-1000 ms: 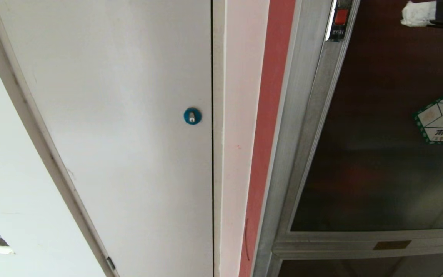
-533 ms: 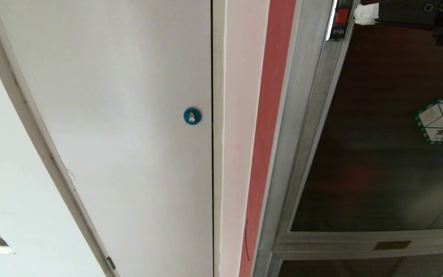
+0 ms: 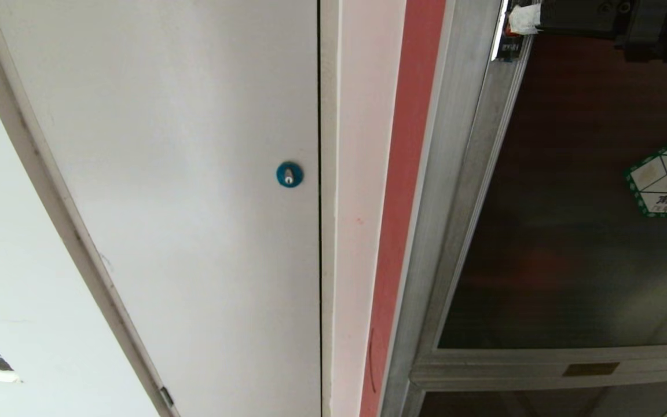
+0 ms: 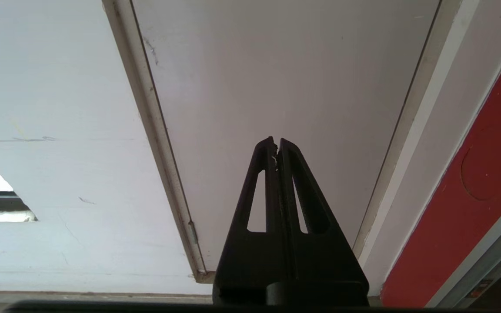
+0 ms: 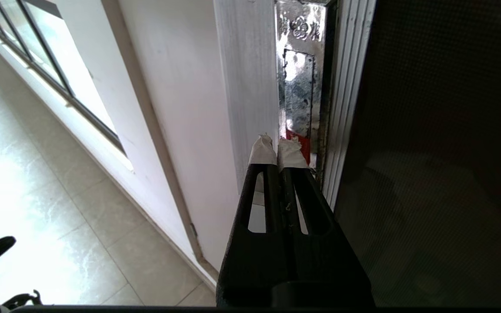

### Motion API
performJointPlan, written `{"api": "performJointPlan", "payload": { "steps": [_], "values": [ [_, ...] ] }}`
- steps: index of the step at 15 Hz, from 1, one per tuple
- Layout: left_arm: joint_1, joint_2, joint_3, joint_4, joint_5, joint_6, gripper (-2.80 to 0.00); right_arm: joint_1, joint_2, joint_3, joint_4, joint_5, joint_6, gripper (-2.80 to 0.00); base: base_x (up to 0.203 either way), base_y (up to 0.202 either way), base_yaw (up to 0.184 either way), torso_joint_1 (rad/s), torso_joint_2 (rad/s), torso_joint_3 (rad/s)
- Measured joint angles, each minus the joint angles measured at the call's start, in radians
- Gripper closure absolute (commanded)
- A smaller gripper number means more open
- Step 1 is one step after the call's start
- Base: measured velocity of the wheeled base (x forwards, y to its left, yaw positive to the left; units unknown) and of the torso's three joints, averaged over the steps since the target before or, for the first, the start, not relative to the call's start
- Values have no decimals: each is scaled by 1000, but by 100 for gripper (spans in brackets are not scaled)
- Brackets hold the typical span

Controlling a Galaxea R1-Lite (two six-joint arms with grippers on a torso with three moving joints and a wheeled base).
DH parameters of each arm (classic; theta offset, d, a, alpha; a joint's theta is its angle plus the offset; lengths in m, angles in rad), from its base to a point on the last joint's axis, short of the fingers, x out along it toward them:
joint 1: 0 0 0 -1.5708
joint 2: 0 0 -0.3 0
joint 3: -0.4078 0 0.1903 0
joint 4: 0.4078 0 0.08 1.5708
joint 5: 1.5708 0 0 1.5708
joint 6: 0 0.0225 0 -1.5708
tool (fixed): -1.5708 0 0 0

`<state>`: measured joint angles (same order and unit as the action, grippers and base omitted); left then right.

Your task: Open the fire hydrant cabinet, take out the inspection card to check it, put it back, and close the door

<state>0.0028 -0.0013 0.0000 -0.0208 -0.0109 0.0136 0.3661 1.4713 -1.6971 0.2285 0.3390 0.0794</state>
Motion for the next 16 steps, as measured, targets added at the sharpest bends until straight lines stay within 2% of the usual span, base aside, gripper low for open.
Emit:
{"api": "performJointPlan", "payload": {
  "steps": [6, 13, 16],
  "values": [
    [0, 0, 0, 0, 0, 0, 0, -3, 17, -4, 2, -39, 1, 0, 0, 0, 0, 0, 0, 0],
    [0, 0, 0, 0, 0, 0, 0, 1, 3, 6, 10, -45, 7, 0, 0, 0, 0, 0, 0, 0],
    [0, 0, 0, 0, 0, 0, 0, 38, -51, 61, 20, -42, 75, 0, 0, 0, 0, 0, 0, 0]
  ]
}}
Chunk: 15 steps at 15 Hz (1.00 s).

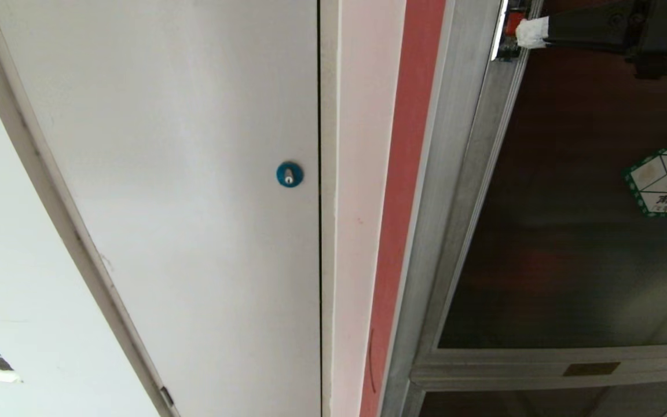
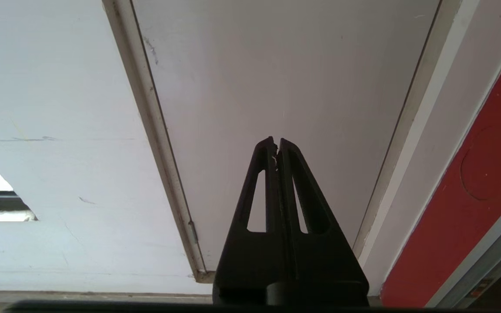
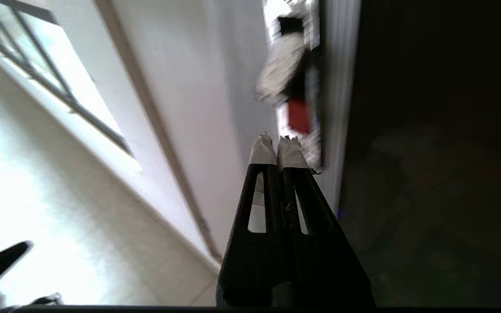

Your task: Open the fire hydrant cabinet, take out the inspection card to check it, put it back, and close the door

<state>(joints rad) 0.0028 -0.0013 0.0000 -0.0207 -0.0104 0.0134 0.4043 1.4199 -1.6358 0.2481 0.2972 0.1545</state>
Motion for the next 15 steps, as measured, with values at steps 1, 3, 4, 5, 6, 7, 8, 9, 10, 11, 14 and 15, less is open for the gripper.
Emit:
{"api": "performJointPlan", "payload": {
  "steps": [1, 3, 4, 5, 6, 7, 8, 9, 10, 11, 14, 15],
  "values": [
    [0, 0, 0, 0, 0, 0, 0, 13, -27, 31, -2, 1, 15, 0, 0, 0, 0, 0, 0, 0],
    [0, 0, 0, 0, 0, 0, 0, 46, -83, 103, -8, -3, 26, 0, 0, 0, 0, 0, 0, 0],
    [0, 0, 0, 0, 0, 0, 0, 72, -111, 138, -10, -13, 32, 0, 0, 0, 0, 0, 0, 0],
    [0, 0, 0, 0, 0, 0, 0, 110, -137, 173, -21, -36, 36, 0, 0, 0, 0, 0, 0, 0],
    [0, 0, 0, 0, 0, 0, 0, 155, -161, 210, -45, -81, 38, 0, 0, 0, 0, 0, 0, 0],
    [0, 0, 0, 0, 0, 0, 0, 208, -183, 251, -89, -151, 37, 0, 0, 0, 0, 0, 0, 0],
    [0, 0, 0, 0, -1, 0, 0, 264, -198, 294, -133, -232, 32, 0, 0, 0, 0, 0, 0, 0],
    [0, 0, 0, 0, -1, 0, 0, 324, -210, 343, -193, -324, 17, 0, 0, 0, 0, 0, 0, 0],
    [0, 0, 0, 0, 0, 0, 0, 376, -218, 390, -255, -411, -7, 0, 0, 0, 0, 0, 0, 0],
    [0, 0, 0, 0, -1, 0, 0, 413, -223, 428, -324, -493, -38, 0, 0, 0, 0, 0, 0, 0],
    [0, 0, 0, 0, 0, 0, 0, 462, -221, 523, -537, -670, -164, 0, 0, 0, 0, 0, 0, 0],
    [0, 0, 0, 0, 0, 0, 0, 467, -219, 559, -616, -688, -207, 0, 0, 0, 0, 0, 0, 0]
  ]
}}
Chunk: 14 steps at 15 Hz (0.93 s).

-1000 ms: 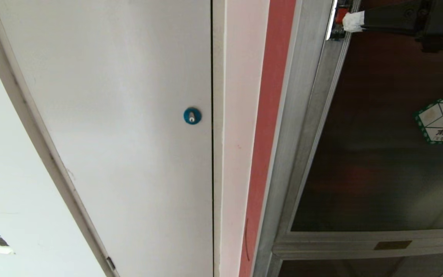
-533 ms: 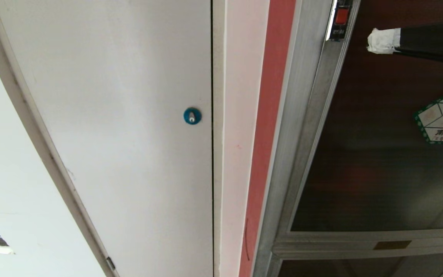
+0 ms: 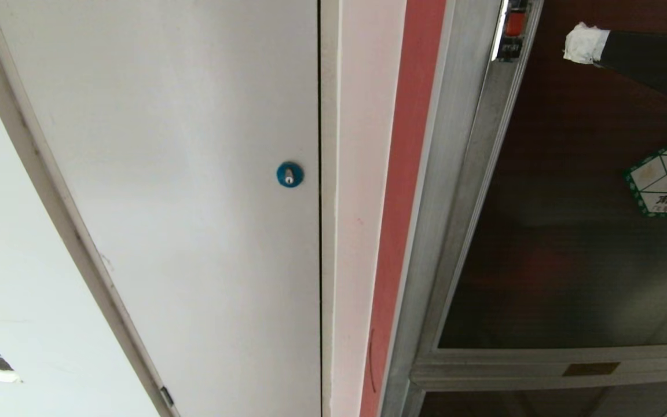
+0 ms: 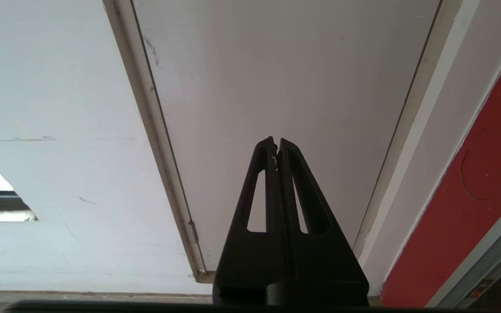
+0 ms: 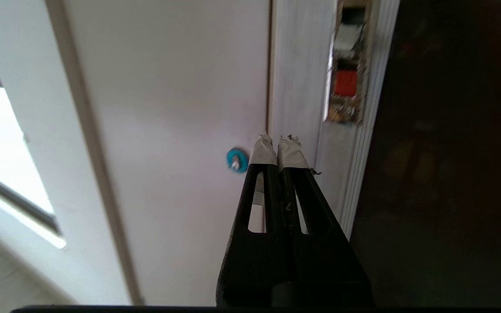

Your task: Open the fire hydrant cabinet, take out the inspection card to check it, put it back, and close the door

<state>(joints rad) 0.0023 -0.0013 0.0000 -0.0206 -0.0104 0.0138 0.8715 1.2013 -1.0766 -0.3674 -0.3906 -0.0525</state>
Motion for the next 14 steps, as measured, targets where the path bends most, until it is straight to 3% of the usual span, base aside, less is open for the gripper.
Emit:
{"api": "performJointPlan", "payload": {
  "steps": [5, 10, 11, 14],
  "values": [
    [0, 0, 0, 0, 0, 0, 0, 5, 59, 112, -354, -70, -206, 0, 0, 0, 0, 0, 0, 0],
    [0, 0, 0, 0, 0, 0, 0, 5, 123, 114, -477, -134, -250, 0, 0, 0, 0, 0, 0, 0],
    [0, 0, 0, 0, 0, 0, 0, 5, 132, 108, -486, -144, -259, -280, 0, 0, 0, 0, 0, 0],
    [0, 0, 0, 0, 0, 0, 0, 1, 151, 68, -500, -160, -262, -280, 0, 0, 0, 0, 0, 0]
  ]
}}
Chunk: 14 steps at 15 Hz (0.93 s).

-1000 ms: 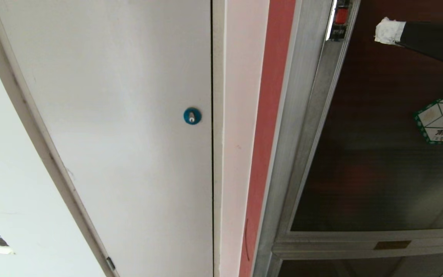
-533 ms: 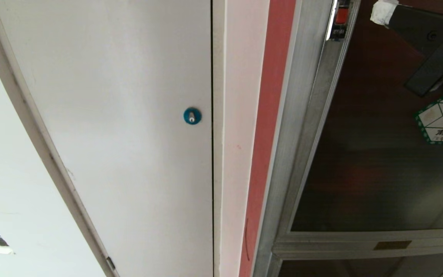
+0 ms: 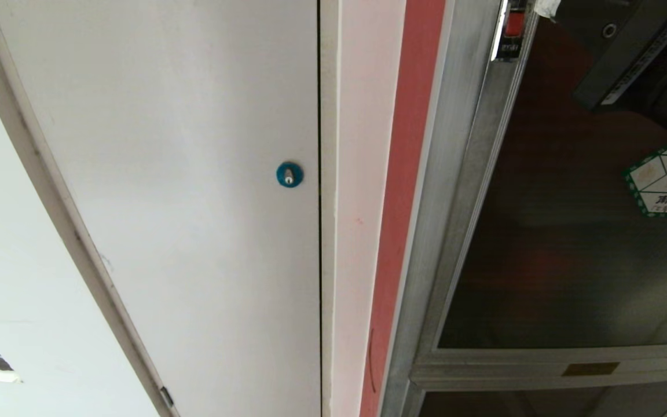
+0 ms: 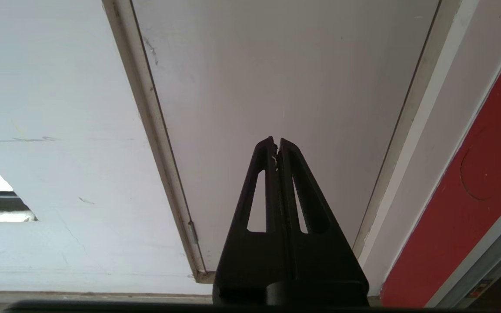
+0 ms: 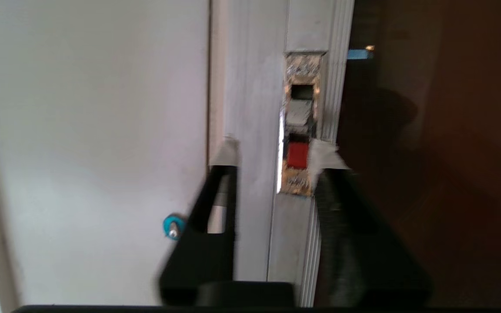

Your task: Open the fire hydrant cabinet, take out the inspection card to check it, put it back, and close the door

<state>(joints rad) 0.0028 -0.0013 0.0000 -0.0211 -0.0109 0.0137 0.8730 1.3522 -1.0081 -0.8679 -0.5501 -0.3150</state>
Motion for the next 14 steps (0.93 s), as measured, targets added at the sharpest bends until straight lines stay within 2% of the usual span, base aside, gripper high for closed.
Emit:
{"api": "performJointPlan", "payload": {
  "steps": [6, 14],
  "values": [
    [0, 0, 0, 0, 0, 0, 0, -38, 62, -86, 3, -43, -14, -280, 0, 0, 0, 0, 0, 0],
    [-1, 0, 0, 0, 0, 0, 0, -96, 112, -107, -3, -51, -13, -280, 0, 0, 0, 0, 0, 0]
  ]
}}
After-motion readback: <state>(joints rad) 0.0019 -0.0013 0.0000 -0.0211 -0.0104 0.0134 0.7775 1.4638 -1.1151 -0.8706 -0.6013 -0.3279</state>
